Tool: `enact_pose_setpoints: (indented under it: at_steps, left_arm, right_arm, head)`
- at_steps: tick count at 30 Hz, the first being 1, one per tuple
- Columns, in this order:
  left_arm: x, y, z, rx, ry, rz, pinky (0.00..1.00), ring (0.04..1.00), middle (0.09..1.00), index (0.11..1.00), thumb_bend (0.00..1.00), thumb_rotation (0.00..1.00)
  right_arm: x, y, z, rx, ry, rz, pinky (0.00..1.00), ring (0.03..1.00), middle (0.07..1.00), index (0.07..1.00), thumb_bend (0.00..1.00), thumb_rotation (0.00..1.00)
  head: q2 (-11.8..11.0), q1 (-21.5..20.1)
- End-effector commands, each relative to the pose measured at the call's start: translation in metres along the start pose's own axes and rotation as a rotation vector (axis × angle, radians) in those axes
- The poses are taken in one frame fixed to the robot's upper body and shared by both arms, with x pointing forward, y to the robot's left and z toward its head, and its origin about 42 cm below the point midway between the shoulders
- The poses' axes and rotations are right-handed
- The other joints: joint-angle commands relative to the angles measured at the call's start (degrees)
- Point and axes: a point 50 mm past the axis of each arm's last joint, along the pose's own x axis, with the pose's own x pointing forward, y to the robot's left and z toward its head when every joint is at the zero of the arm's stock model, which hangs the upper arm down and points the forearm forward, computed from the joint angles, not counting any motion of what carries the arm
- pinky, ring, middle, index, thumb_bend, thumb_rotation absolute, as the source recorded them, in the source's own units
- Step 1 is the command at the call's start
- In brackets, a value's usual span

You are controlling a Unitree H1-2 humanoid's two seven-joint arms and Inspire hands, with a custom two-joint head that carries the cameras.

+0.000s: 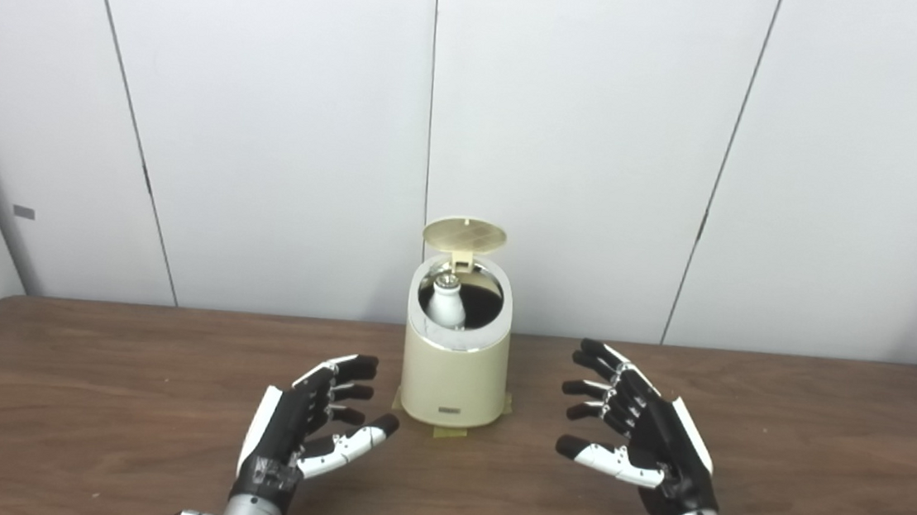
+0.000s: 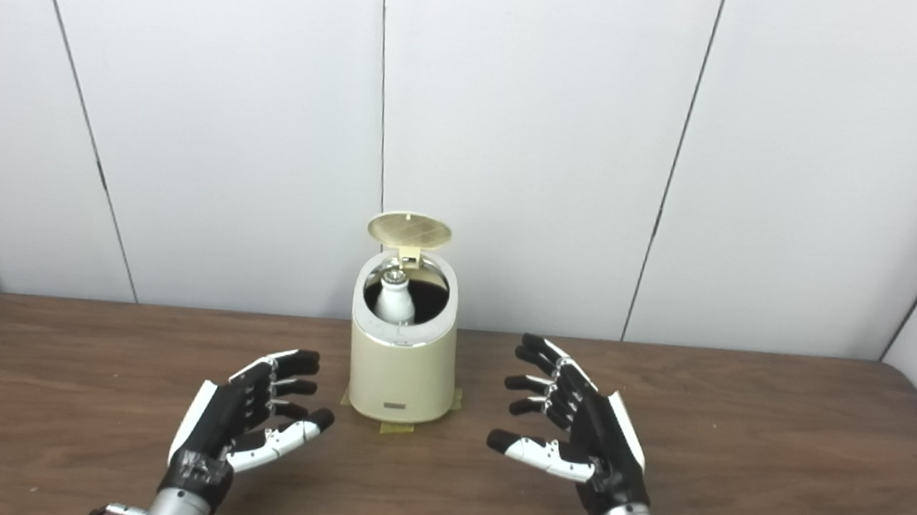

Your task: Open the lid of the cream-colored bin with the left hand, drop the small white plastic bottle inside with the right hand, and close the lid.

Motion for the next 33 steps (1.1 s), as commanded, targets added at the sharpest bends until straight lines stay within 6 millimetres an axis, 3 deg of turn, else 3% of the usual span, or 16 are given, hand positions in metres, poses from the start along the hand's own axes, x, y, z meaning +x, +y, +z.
enact_pose_setpoints:
  at_steps: [1, 5, 8, 11, 16, 20, 23, 30, 33]
  left_arm:
    - [0.015, 0.009, 0.033, 0.027, -0.152, -0.006, 0.69, 0.824, 0.865, 0.862, 0.78, 0.31]
    - [0.035, 0.021, 0.059, 0.085, -0.227, -0.024, 0.76, 0.884, 0.922, 0.923, 0.85, 0.39]
    - [0.057, 0.028, 0.088, 0.134, -0.276, -0.031, 0.75, 0.896, 0.935, 0.929, 0.9, 0.42]
    - [0.08, 0.033, 0.116, 0.184, -0.316, -0.042, 0.73, 0.903, 0.939, 0.933, 0.89, 0.41]
    - [0.115, 0.031, 0.148, 0.265, -0.341, -0.047, 0.82, 0.94, 0.952, 0.949, 0.92, 0.39]
    - [0.139, 0.021, 0.16, 0.334, -0.335, -0.062, 0.96, 0.995, 0.969, 0.958, 0.94, 0.44]
    - [0.153, 0.014, 0.165, 0.401, -0.332, -0.086, 1.0, 1.0, 0.996, 0.978, 0.95, 0.46]
    - [0.174, 0.003, 0.172, 0.558, -0.323, -0.19, 0.99, 1.0, 1.0, 1.0, 0.98, 0.44]
    - [0.177, 0.0, 0.171, 0.649, -0.322, -0.231, 0.91, 1.0, 1.0, 0.97, 0.98, 0.45]
  right_arm:
    - [0.014, -0.004, 0.018, 0.008, -0.111, -0.016, 0.56, 0.718, 0.831, 0.834, 0.89, 0.29]
    - [0.012, -0.003, 0.018, 0.01, -0.123, -0.02, 0.56, 0.708, 0.826, 0.827, 0.87, 0.29]
    - [0.01, -0.003, 0.017, 0.015, -0.123, -0.021, 0.57, 0.713, 0.828, 0.827, 0.87, 0.3]
    - [0.01, -0.004, 0.016, 0.017, -0.119, -0.024, 0.58, 0.714, 0.823, 0.817, 0.87, 0.29]
    - [0.009, -0.005, 0.016, 0.028, -0.11, -0.024, 0.58, 0.699, 0.82, 0.813, 0.88, 0.28]
    - [0.01, -0.004, 0.017, 0.021, -0.113, -0.032, 0.57, 0.688, 0.81, 0.807, 0.87, 0.27]
    - [0.009, -0.003, 0.019, 0.025, -0.11, -0.035, 0.55, 0.678, 0.801, 0.806, 0.86, 0.26]
    - [0.01, -0.003, 0.021, 0.018, -0.12, -0.041, 0.56, 0.667, 0.799, 0.795, 0.86, 0.28]
    - [0.009, -0.003, 0.02, 0.023, -0.121, -0.042, 0.56, 0.669, 0.793, 0.793, 0.85, 0.27]
  head:
    - [-0.02, 0.04]
    - [-0.12, -0.05]
    - [-0.19, -0.15]
    - [-0.22, -0.05]
    - [-0.18, 0.1]
    - [-0.43, -0.37]
    - [-0.38, -0.46]
    - [-0.36, -1.07]
    - [-0.29, -1.27]
